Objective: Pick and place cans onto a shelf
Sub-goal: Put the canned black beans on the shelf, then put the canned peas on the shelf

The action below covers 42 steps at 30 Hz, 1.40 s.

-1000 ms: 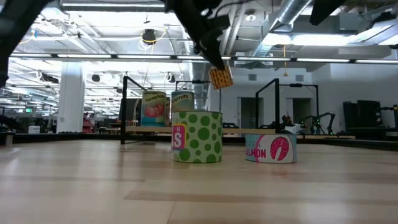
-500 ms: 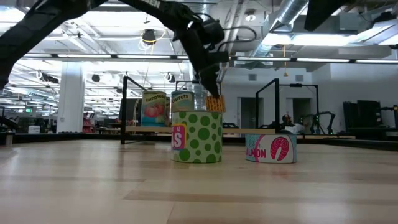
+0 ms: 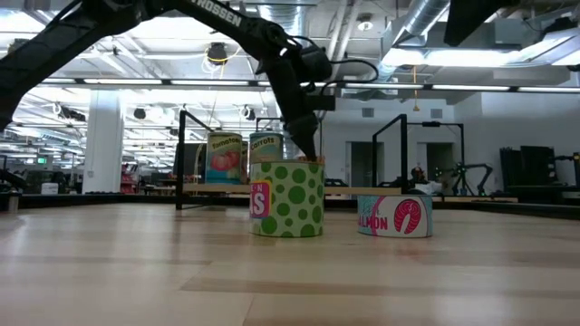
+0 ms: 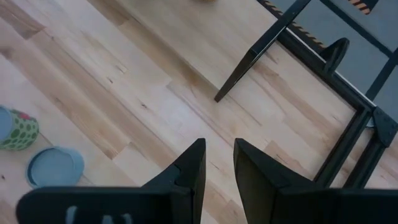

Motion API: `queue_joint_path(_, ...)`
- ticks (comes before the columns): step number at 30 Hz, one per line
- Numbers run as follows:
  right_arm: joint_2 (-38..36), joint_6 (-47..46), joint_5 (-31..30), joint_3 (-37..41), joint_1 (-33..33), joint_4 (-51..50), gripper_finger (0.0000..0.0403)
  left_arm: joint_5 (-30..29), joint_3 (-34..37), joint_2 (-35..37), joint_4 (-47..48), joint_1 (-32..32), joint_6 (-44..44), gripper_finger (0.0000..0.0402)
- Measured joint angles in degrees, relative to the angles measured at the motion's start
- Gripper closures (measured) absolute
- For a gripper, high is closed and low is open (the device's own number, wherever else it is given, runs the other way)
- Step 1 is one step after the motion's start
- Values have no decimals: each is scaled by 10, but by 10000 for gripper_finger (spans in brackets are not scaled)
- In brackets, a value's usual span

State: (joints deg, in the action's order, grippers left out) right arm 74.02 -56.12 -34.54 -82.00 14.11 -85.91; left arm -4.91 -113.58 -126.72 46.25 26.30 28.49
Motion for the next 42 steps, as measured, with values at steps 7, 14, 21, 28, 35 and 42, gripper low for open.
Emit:
queue_joint_path(7,0,0,2,0,0,1,295,-27,0,0,7,0,2,368)
queue_joint_path(14,0,0,3,0,0,1,295,-27,0,0,5,0,3,344)
queue_joint_path(21,0,0,4,0,0,1,295,4,-113,8,152,-22,-31,332)
queue_joint_path(28,0,-13,17,0,2,-21,295,225,-211,11,318,-84,-112,328)
queue_joint_path(35,-17,-65,18,25,50,-40,295,183,-210,9,432,-173,-148,328)
queue_joint_path(42,-79,-147,23,130,131,-41,295,175,-186,8,421,-271,-206,328)
